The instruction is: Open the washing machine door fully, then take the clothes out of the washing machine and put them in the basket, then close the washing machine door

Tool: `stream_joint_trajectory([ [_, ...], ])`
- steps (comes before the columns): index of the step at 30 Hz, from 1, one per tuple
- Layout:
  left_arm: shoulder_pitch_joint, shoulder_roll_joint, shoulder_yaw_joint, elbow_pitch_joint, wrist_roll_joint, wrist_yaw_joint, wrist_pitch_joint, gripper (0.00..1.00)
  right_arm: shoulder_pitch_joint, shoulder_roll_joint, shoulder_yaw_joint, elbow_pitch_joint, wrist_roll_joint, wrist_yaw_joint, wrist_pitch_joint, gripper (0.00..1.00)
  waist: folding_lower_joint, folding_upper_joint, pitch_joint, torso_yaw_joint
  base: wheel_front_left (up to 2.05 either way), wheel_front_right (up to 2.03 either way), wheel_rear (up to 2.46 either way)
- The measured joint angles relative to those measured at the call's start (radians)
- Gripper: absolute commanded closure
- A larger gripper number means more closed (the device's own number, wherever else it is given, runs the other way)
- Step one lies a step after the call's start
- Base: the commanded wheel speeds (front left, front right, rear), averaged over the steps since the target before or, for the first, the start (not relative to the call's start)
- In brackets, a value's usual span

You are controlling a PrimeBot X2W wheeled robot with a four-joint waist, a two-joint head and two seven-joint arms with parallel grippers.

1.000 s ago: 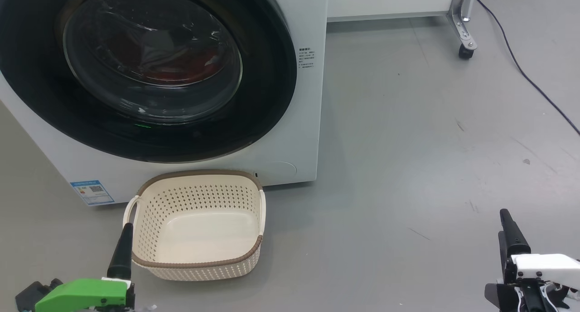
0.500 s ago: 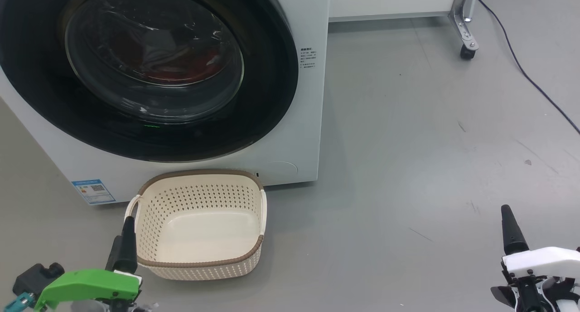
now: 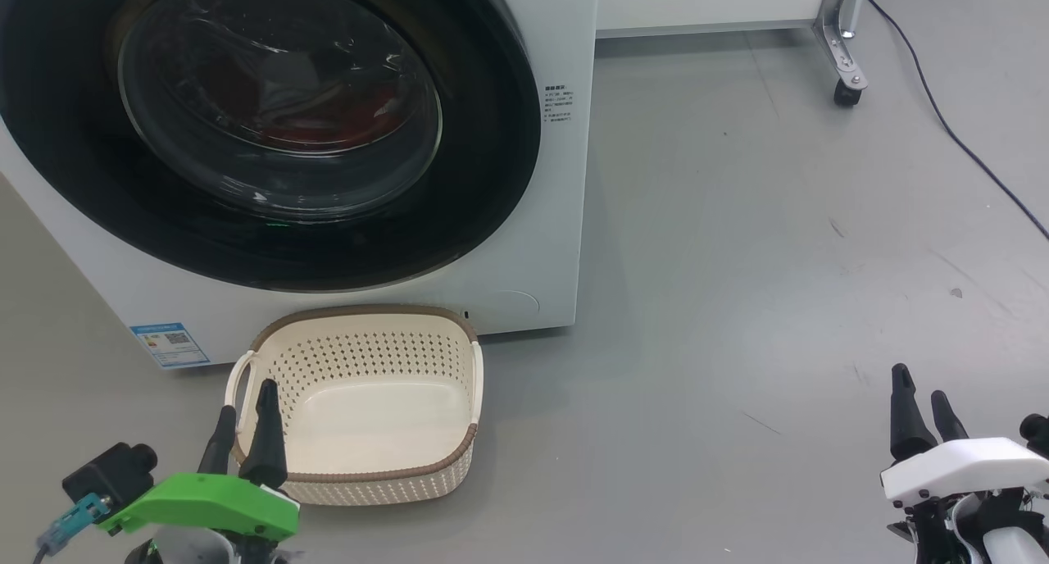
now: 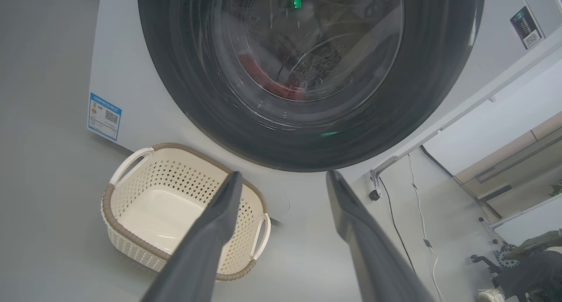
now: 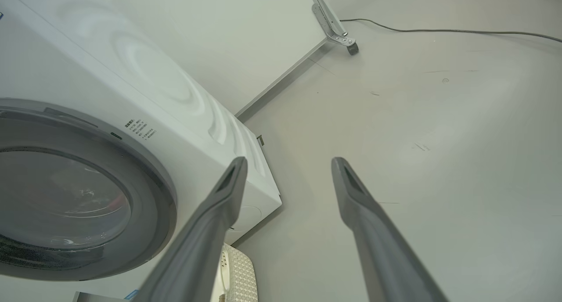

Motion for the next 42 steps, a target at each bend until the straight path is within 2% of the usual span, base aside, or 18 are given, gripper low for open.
stream_joint_trajectory([
  [17, 0.0, 0.01, -0.081, -0.019, 0.318, 0.044, -0.055, 0.0, -0.001, -0.007, 0.085, -0.012, -0.271, -0.044, -0.058, 0.0, 0.0001, 0.0, 0.0, 0.002, 0.0, 0.0, 0.0],
  [42, 0.0, 0.002, -0.136, -0.019, 0.647, 0.106, -0.138, 0.0, -0.001, -0.001, 0.158, -0.031, -0.597, -0.079, -0.143, 0.0, 0.0, 0.0, 0.006, 0.016, 0.0, 0.0, 0.0],
])
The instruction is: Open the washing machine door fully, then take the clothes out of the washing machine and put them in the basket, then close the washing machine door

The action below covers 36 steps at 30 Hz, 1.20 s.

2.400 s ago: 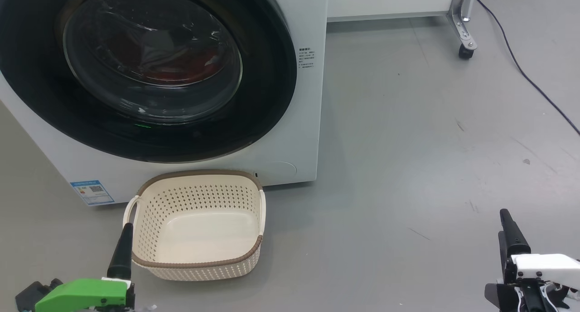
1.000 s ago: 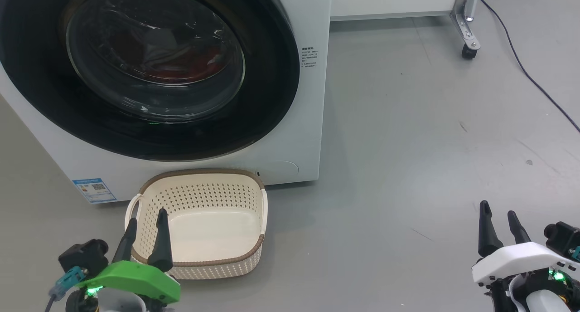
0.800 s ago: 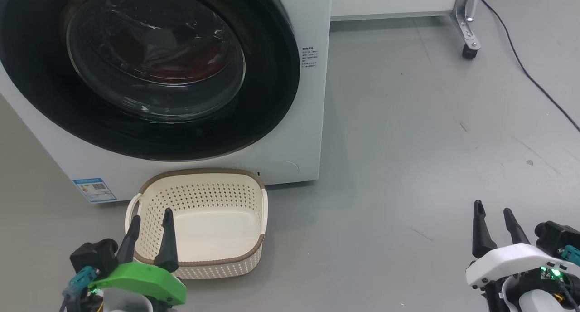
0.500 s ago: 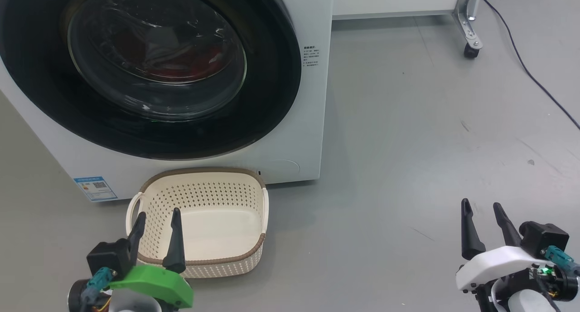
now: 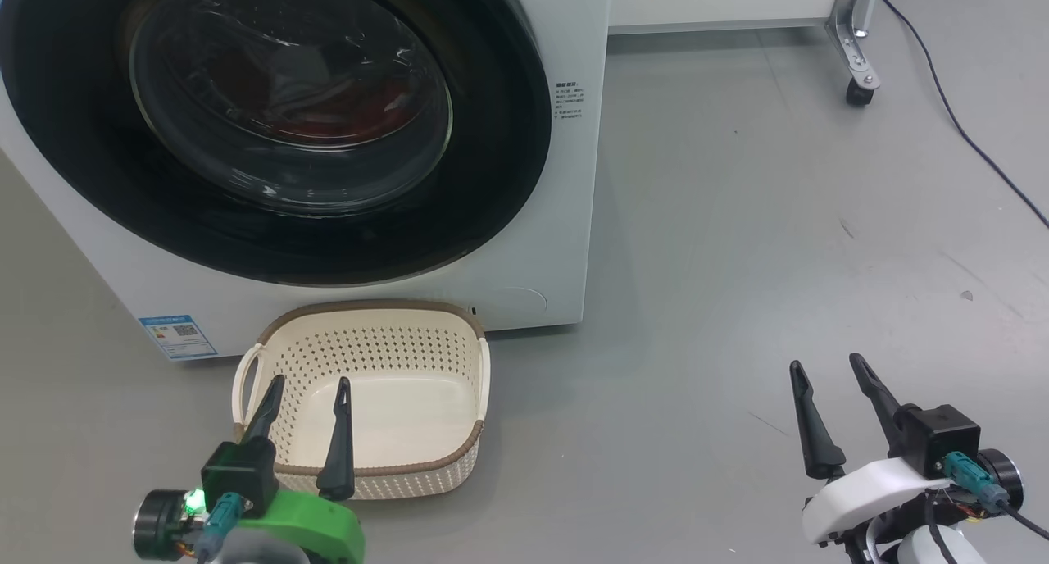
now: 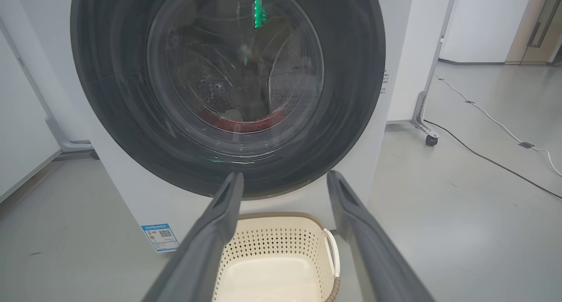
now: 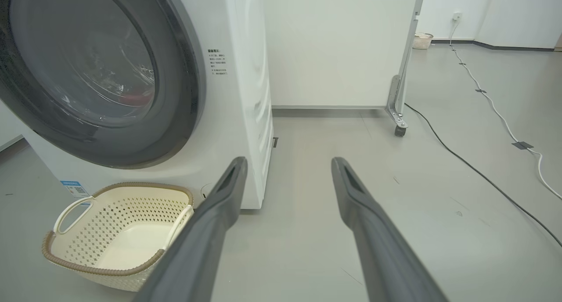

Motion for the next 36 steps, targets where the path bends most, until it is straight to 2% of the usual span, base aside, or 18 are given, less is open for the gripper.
stream_joint_trajectory([
  [6, 0.0, -0.006, -0.005, 0.01, 0.065, 0.016, -0.018, 0.0, 0.0, 0.004, 0.008, -0.005, -0.075, -0.009, -0.015, 0.0, 0.0, 0.0, 0.0, 0.002, 0.0, 0.0, 0.0],
  [36, 0.0, -0.015, 0.014, 0.063, 0.046, 0.022, -0.018, 0.0, 0.006, 0.031, -0.019, -0.003, -0.092, 0.003, -0.016, 0.0, 0.0, 0.0, -0.009, 0.013, 0.0, 0.0, 0.0],
])
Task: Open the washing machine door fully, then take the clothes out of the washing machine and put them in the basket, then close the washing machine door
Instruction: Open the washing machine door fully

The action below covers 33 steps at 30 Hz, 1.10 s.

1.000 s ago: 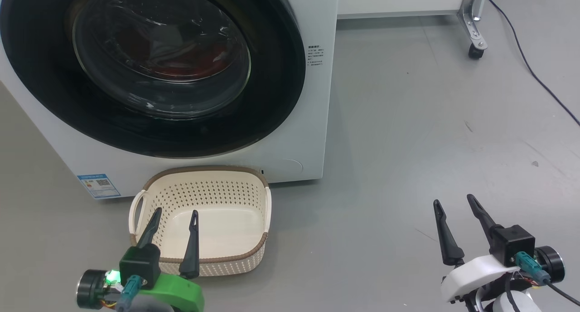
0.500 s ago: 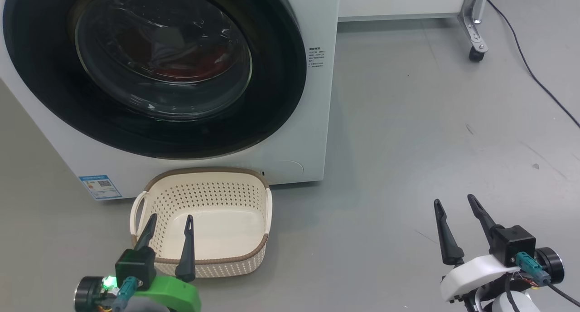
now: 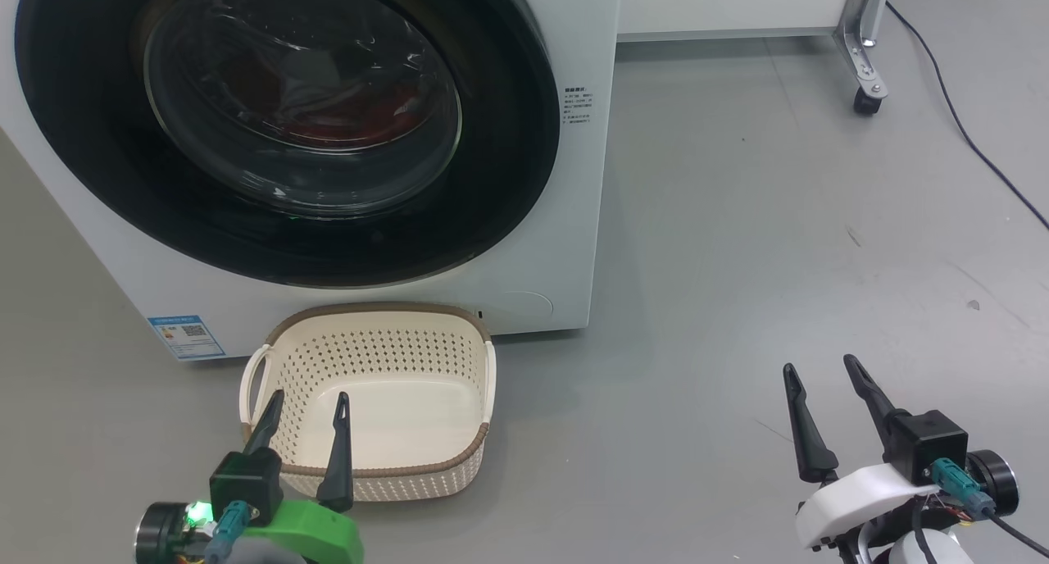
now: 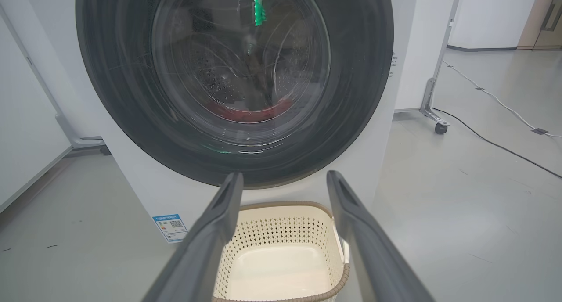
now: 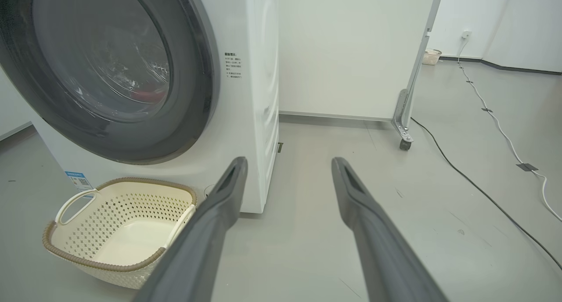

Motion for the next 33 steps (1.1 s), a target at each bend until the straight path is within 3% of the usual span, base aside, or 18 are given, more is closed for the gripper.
stream_joint_trajectory([
  [1, 0.0, 0.0, 0.0, 0.0, 0.0, 0.0, 0.0, 0.0, 0.001, 0.0, -0.001, 0.001, 0.0, 0.002, 0.0, 0.0, 0.0, 0.0, 0.0, 0.001, 0.0, 0.0, 0.0],
  [2, 0.0, 0.0, 0.0, 0.001, 0.0, 0.0, 0.0, 0.0, 0.002, 0.0, -0.002, 0.001, 0.0, 0.003, 0.0, 0.2, -0.0001, 0.0, 0.0, 0.001, 0.0, 0.0, 0.0],
  [3, 0.0, 0.0, 0.0, 0.001, 0.0, 0.0, 0.0, 0.0, 0.002, 0.001, -0.003, 0.002, 0.0, 0.007, 0.0, 0.77, 0.0, 0.0, 0.0, 0.002, 0.0, 0.0, 0.0],
  [4, 0.0, -0.001, 0.001, 0.001, 0.0, 0.0, 0.0, 0.0, 0.002, 0.003, -0.006, 0.003, 0.0, 0.008, 0.0, 1.0, 0.0, 0.0, 0.0, 0.003, 0.0, 0.0, 0.0],
  [24, -0.015, -0.002, -0.012, -0.009, 0.0, 0.0, 0.0, 0.0, -0.003, 0.006, -0.059, -0.006, 0.019, 0.04, 0.0, 1.0, 0.0, 0.0, 0.036, 0.022, 0.0, 0.0, 0.0],
  [29, -0.043, -0.003, -0.019, -0.03, 0.002, 0.0, 0.0, 0.0, -0.036, 0.021, -0.102, -0.018, 0.081, 0.054, 0.0, 1.0, 0.0, 0.0, 0.071, 0.033, 0.0, 0.0, 0.0],
  [33, -0.058, -0.004, -0.02, -0.048, 0.009, 0.0, 0.0, 0.0, -0.073, 0.064, -0.155, -0.021, 0.222, 0.087, -0.007, 1.0, 0.0, 0.0, 0.106, 0.043, 0.0, 0.0, 0.0],
])
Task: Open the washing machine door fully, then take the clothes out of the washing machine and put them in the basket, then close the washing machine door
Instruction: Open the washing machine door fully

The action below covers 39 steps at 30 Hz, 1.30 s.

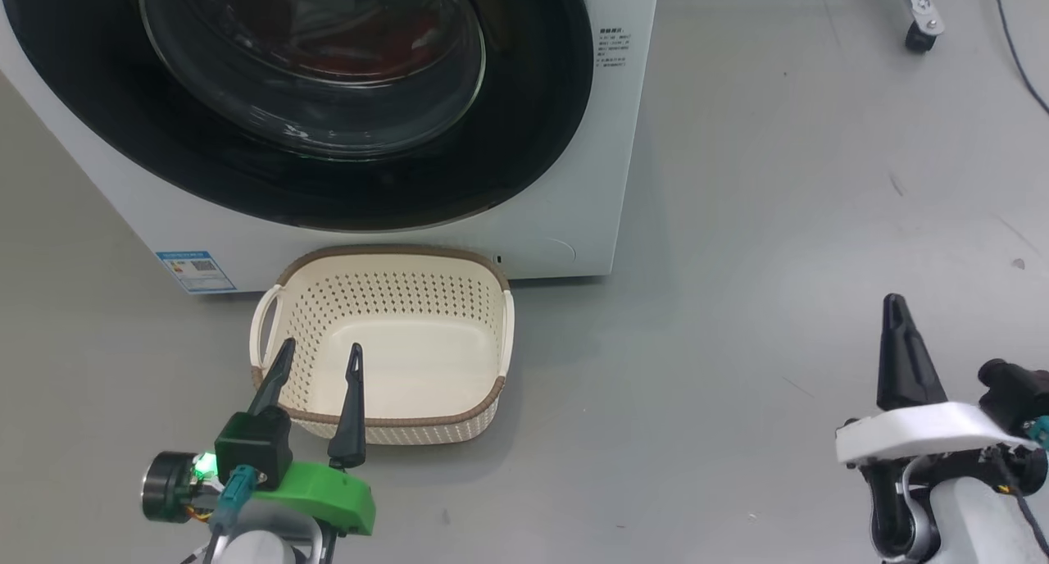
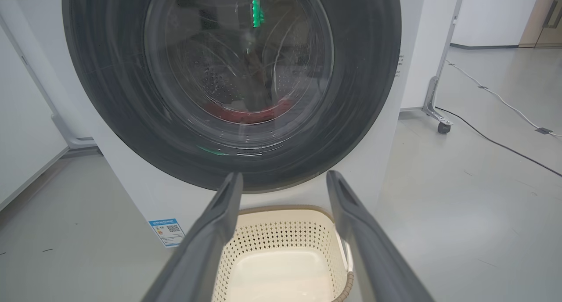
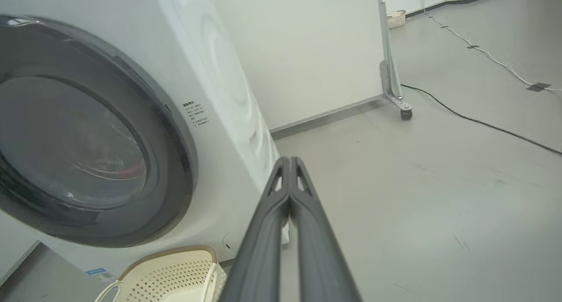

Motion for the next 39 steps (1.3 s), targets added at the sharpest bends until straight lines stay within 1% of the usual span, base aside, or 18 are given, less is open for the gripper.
stream_joint_trajectory([
  [4, -0.027, -0.001, -0.012, -0.021, 0.0, 0.0, -0.002, 0.0, -0.059, 0.015, -0.06, 0.009, 0.168, 0.019, 0.002, 1.0, 0.0, 0.0, 0.043, 0.008, 0.0, 0.0, 0.0],
  [8, -0.066, -0.001, -0.029, -0.038, 0.0, 0.003, -0.003, 0.0, -0.151, 0.02, -0.12, 0.015, 0.341, 0.032, 0.039, 1.0, 0.0, 0.0, 0.089, 0.015, 0.0, 0.0, 0.0],
  [15, -0.128, -0.003, -0.061, -0.056, -0.004, 0.004, -0.003, 0.0, -0.335, 0.02, -0.217, 0.026, 0.663, 0.036, 0.157, 1.0, 0.0, 0.0, 0.168, 0.033, 0.0, 0.0, 0.0],
  [20, -0.165, -0.005, -0.07, -0.068, -0.02, 0.009, -0.003, 0.0, -0.446, 0.015, -0.243, 0.048, 0.825, 0.036, 0.269, 1.0, 0.0, 0.0, 0.213, 0.058, 0.0, 0.0, 0.0],
  [24, -0.183, -0.005, -0.079, -0.082, -0.026, 0.013, -0.003, 0.0, -0.533, 0.012, -0.238, 0.068, 0.879, 0.036, 0.358, 1.0, 0.0, 0.0, 0.245, 0.078, 0.0, 0.0, 0.0],
  [28, -0.199, -0.006, -0.095, -0.092, -0.036, 0.013, -0.003, 0.0, -0.613, -0.021, -0.214, 0.084, 0.899, 0.033, 0.445, 1.0, 0.0, 0.0, 0.278, 0.096, 0.0, 0.0, 0.0],
  [33, -0.214, -0.007, -0.113, -0.105, -0.06, 0.021, -0.003, 0.0, -0.71, -0.055, -0.165, 0.098, 0.915, 0.007, 0.553, 1.0, 0.0001, 0.0, 0.317, 0.119, 0.0, 0.0, 0.0],
  [36, -0.224, -0.008, -0.13, -0.111, -0.064, 0.021, -0.003, 0.0, -0.764, -0.07, -0.136, 0.107, 0.922, -0.001, 0.61, 1.0, 0.0, 0.0, 0.339, 0.134, 0.0, 0.0, 0.0],
  [39, -0.232, -0.008, -0.137, -0.117, -0.072, 0.021, -0.003, 0.0, -0.796, -0.078, -0.123, 0.114, 0.925, -0.011, 0.64, 1.0, 0.0001, 0.0, 0.352, 0.146, 0.0, 0.0, 0.0],
])
